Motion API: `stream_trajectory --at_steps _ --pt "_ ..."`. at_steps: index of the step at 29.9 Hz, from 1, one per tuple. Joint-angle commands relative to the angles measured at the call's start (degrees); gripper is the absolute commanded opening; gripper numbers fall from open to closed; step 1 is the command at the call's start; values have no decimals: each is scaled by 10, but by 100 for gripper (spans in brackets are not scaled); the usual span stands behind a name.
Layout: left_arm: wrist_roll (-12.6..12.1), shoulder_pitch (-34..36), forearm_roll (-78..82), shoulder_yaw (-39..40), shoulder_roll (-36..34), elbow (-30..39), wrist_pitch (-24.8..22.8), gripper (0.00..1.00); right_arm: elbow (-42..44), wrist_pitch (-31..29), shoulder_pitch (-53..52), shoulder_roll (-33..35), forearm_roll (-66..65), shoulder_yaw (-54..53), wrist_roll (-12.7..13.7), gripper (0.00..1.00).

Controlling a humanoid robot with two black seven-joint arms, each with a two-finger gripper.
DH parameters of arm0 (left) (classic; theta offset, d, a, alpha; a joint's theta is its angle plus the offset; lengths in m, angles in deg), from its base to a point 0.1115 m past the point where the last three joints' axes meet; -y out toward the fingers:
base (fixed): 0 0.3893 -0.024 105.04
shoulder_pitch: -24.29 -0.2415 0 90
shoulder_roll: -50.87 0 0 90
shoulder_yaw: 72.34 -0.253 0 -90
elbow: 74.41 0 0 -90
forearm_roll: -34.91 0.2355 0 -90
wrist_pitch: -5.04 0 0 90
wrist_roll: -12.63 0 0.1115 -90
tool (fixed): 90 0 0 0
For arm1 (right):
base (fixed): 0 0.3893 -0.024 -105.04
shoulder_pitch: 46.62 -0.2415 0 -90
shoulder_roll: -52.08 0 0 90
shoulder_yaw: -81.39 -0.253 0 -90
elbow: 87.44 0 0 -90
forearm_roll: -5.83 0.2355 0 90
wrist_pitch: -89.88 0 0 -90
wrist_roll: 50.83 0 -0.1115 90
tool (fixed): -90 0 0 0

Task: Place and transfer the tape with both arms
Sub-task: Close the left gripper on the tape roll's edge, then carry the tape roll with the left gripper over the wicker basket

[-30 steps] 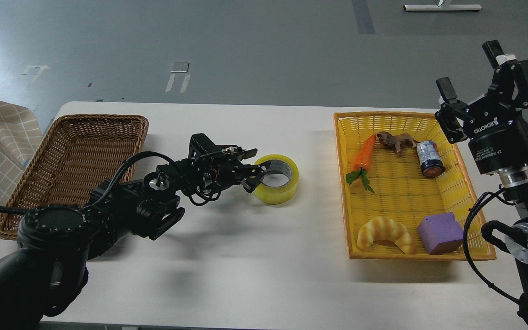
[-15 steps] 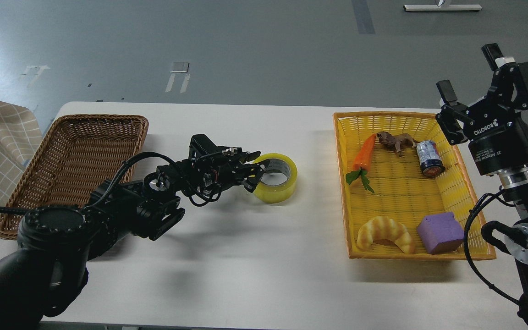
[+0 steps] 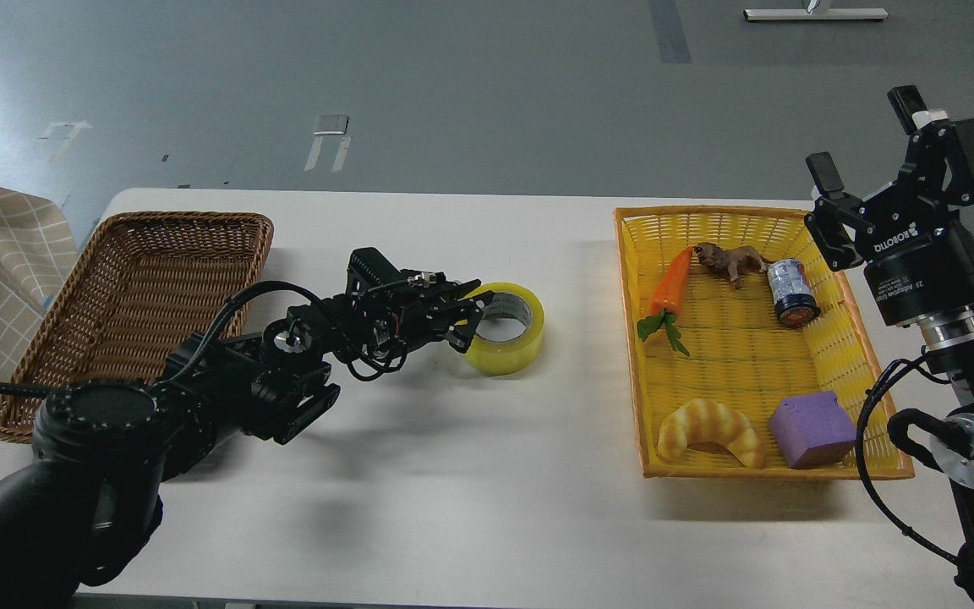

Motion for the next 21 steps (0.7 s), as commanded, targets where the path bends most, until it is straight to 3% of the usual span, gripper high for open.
stream_trajectory --at_steps 1,9,21 --pt "0 -3 -6 0 0 -1 0 8 0 5 0 -1 0 0 0 99" --pt "0 12 -37 1 0 -2 3 8 0 5 -1 0 0 0 0 99" --pt "0 98 -98 1 -17 -2 4 9 0 5 -1 0 0 0 0 99"
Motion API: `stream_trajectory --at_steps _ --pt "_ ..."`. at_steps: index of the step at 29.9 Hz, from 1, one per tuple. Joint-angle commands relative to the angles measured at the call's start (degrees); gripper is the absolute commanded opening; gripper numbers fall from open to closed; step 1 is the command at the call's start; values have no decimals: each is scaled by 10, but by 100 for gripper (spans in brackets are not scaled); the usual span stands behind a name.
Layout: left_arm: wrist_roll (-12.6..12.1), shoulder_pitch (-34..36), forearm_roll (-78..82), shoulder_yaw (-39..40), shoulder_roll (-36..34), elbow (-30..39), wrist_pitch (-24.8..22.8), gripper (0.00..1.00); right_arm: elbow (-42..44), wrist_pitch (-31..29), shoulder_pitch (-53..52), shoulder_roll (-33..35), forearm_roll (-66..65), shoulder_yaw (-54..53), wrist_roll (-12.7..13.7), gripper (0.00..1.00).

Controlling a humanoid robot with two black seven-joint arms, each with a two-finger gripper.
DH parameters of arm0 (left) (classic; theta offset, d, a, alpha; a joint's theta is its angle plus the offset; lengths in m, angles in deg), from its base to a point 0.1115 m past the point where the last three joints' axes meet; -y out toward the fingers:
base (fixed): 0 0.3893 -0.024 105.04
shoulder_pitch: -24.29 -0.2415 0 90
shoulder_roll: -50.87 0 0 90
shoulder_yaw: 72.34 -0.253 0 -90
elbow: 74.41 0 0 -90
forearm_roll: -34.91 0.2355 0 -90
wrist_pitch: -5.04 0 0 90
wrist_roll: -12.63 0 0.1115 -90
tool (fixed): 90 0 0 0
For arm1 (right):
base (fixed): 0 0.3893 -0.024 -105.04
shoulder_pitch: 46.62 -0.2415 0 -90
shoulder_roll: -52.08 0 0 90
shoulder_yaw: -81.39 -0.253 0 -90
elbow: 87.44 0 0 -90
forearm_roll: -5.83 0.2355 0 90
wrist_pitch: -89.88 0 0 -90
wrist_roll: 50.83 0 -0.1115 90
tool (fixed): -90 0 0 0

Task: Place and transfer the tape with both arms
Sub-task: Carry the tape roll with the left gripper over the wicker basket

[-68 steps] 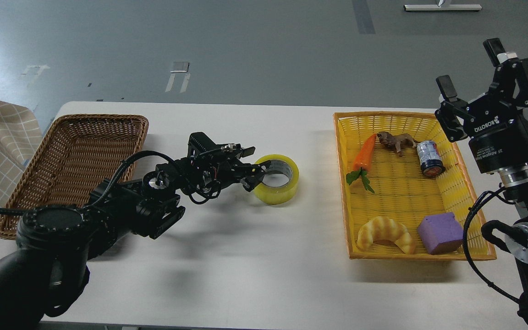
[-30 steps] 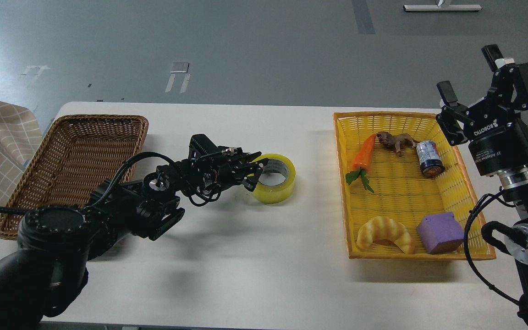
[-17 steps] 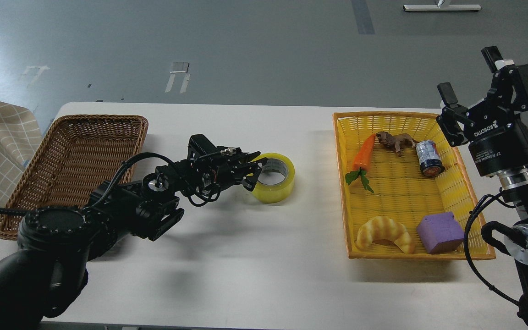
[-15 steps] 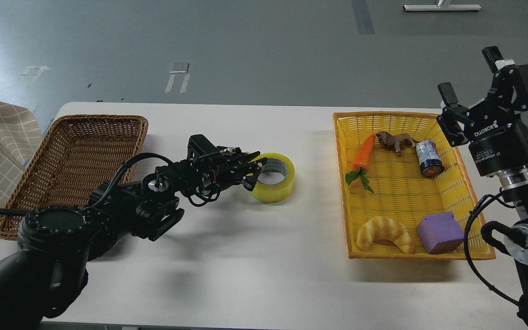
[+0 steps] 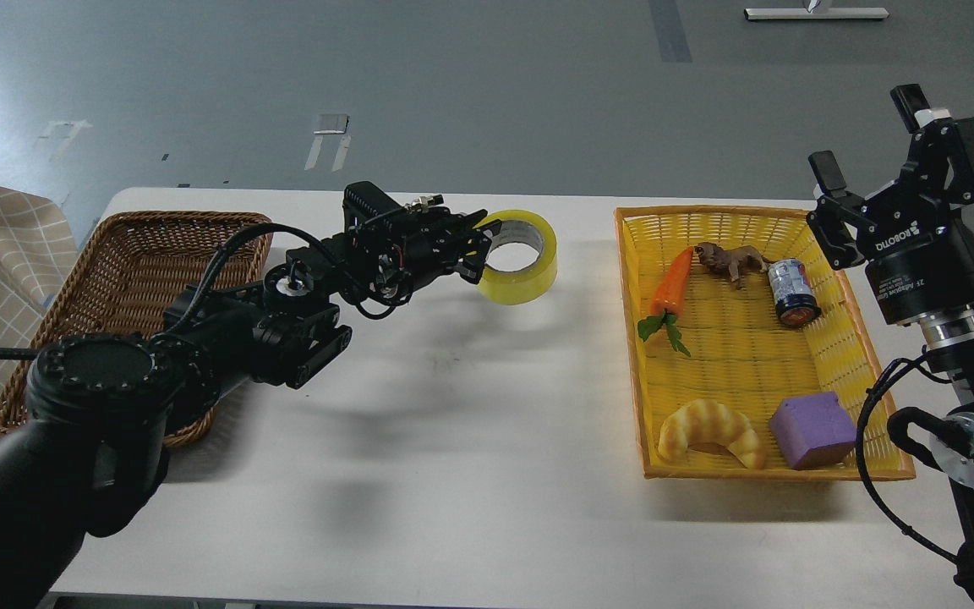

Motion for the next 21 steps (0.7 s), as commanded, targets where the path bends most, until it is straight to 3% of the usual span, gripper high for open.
stream_trajectory --at_steps 1,17,21 --pt "0 12 -12 0 -24 0 1 9 0 0 -1 0 0 0 0 99" --pt "0 1 -73 -1 -266 0 1 11 0 0 -5 -1 -20 0 0 99" --pt "0 -35 -85 0 -321 0 1 13 0 0 -4 -2 -21 1 0 99"
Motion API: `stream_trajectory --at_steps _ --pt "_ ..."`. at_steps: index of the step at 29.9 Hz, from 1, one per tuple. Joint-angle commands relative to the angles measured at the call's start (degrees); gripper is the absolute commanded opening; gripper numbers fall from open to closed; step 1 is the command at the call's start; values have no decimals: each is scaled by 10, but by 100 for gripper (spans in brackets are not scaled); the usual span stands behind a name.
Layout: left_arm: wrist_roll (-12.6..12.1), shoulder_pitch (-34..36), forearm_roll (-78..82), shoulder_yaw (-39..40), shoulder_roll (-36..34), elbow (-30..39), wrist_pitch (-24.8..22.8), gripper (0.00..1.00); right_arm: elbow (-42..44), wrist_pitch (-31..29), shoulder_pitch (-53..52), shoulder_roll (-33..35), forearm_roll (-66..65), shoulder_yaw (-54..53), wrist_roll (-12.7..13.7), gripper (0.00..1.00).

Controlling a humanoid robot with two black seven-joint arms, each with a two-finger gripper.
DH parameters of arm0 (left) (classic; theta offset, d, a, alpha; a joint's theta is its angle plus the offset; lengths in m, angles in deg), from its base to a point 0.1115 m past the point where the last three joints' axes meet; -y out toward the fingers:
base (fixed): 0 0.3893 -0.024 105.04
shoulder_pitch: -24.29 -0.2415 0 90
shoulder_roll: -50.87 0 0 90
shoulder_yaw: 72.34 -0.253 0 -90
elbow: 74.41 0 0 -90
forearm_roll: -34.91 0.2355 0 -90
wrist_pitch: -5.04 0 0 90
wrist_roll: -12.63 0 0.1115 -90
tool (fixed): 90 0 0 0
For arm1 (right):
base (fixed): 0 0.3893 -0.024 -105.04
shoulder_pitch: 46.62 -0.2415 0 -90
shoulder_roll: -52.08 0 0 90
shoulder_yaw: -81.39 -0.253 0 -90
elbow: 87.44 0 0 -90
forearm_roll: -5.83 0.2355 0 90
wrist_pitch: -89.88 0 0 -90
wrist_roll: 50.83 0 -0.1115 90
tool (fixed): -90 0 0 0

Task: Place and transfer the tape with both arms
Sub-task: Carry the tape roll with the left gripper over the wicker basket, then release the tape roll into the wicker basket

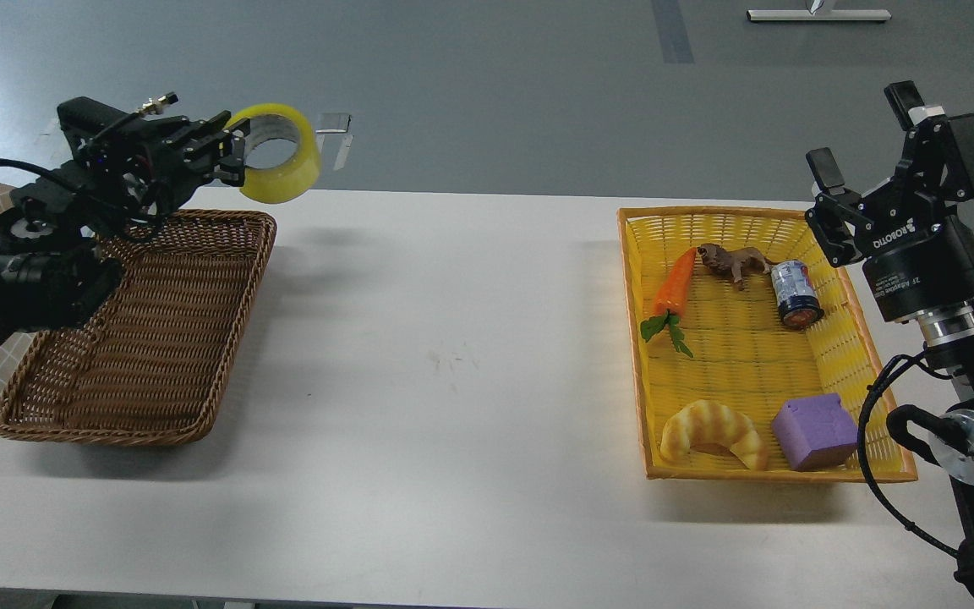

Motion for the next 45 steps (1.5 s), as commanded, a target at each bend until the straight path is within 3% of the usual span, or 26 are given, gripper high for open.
stream_trajectory --at_steps 1,11,21,25,34,37,40,45 --pt "0 -41 -9 1 -47 0 0 13 0 0 1 -1 -1 1 0 99" --pt "0 -119 -60 0 -91 1 55 14 6 0 3 -8 -27 5 0 99" --pt "0 -141 -64 2 -89 7 79 18 9 0 3 -8 -28 6 0 99" --pt "0 -142 -71 1 -84 7 81 25 10 0 3 -8 -29 6 0 99" --pt "0 -167 -71 1 -73 8 81 30 16 0 2 -7 -29 5 0 99" --pt "0 -167 -72 1 -68 7 81 46 17 0 2 -6 -29 5 0 99" --pt "0 -162 -90 2 -66 7 81 83 17 0 2 -5 -29 5 0 99" --pt "0 -159 -147 2 -66 7 81 94 18 0 3 -7 -29 5 0 99"
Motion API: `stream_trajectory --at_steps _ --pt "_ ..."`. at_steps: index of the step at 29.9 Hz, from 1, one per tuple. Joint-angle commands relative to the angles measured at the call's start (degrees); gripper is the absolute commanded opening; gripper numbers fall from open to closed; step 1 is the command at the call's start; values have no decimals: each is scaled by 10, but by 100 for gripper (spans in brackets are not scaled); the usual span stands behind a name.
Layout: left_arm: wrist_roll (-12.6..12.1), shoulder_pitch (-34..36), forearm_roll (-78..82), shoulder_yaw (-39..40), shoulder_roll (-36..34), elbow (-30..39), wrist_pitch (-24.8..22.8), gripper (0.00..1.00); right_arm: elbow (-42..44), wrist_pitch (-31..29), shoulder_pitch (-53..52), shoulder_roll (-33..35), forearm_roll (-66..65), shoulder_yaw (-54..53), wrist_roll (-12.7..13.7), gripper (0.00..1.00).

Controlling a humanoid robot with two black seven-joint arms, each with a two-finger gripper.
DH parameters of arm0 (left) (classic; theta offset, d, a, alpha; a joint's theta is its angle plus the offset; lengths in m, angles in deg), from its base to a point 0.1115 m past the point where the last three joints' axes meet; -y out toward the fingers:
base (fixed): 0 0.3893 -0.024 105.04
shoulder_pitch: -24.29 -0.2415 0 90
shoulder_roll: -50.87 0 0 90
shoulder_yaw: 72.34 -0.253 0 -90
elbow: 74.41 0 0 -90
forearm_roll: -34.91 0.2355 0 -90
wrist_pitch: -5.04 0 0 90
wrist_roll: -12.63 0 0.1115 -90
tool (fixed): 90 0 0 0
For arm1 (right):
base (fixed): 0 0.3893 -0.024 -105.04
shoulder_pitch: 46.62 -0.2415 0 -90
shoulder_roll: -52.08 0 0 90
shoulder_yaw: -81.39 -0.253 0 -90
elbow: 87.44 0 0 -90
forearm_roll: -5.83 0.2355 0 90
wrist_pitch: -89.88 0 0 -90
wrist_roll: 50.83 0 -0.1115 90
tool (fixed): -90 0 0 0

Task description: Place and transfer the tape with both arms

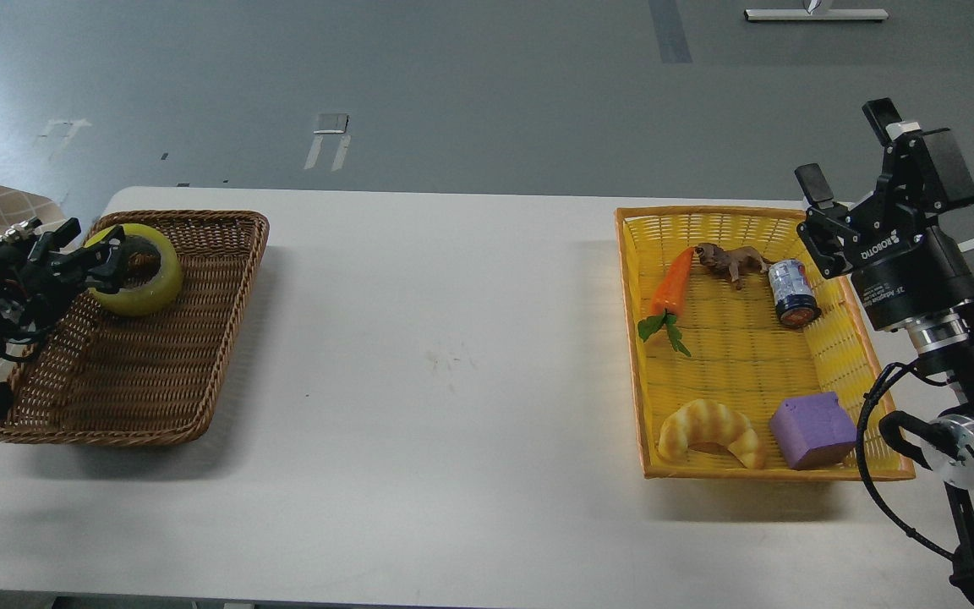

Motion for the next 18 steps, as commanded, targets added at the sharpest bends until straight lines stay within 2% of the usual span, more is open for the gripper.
stream_trajectory --at_steps 1,7,10,12,14,16,17,18 --pt "0 5 -35 1 -1 0 1 94 1 0 1 -2 0 1 0 99" --pt "0 63 -110 1 0 -1 -9 97 3 0 2 -2 0 0 0 99" --pt "0 81 -113 3 3 0 -28 97 3 0 0 -2 1 0 0 99" --pt "0 107 -117 5 18 0 -68 97 3 0 -2 -2 1 0 0 99" --pt "0 157 -147 10 31 -1 -161 97 3 0 -4 -2 0 -1 0 99" --pt "0 179 -184 14 34 0 -218 97 3 0 -4 -2 0 -1 0 99" --pt "0 196 -233 17 36 0 -277 97 2 0 -5 -1 0 -1 0 99" --pt "0 207 -259 17 38 0 -306 97 2 0 -5 -1 1 -1 0 99"
